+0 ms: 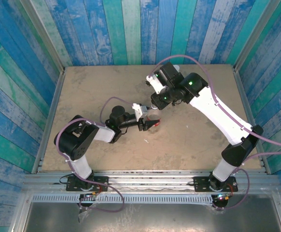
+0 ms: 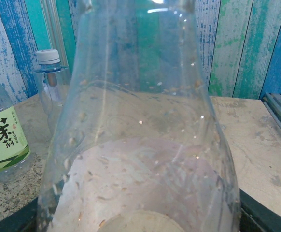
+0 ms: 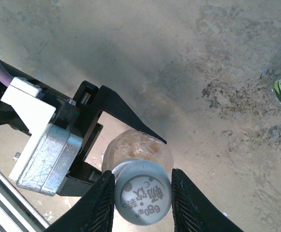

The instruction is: Screw on the bottle caps

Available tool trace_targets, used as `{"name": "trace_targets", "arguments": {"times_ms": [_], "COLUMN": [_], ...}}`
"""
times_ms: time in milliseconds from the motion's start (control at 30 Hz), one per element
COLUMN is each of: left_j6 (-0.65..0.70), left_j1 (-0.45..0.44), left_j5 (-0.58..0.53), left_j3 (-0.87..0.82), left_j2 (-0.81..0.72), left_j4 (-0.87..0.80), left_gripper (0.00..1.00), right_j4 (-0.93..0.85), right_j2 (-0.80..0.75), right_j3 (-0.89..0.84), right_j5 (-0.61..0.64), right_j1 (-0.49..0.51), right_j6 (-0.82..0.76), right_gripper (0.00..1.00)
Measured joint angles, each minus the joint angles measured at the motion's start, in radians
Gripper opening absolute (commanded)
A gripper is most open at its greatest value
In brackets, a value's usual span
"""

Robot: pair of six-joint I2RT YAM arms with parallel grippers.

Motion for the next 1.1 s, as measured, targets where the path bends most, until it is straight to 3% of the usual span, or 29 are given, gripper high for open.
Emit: {"name": "trace_targets", "arguments": {"times_ms": [1100], "left_j6": [0.003], "left_j1": [0.000], "left_j5": [0.001], "left_j3": [0.000], "left_j2": [0.000], "left_j4": [-0.004], "left_gripper": [0.65], "right_j4": [-0.026], "right_j2": [0.009], "right_j3": [0.000], "right_j5": [0.000], "right_j1": [0.019], "right_j6": [-0.001], "right_gripper": [0.33]}}
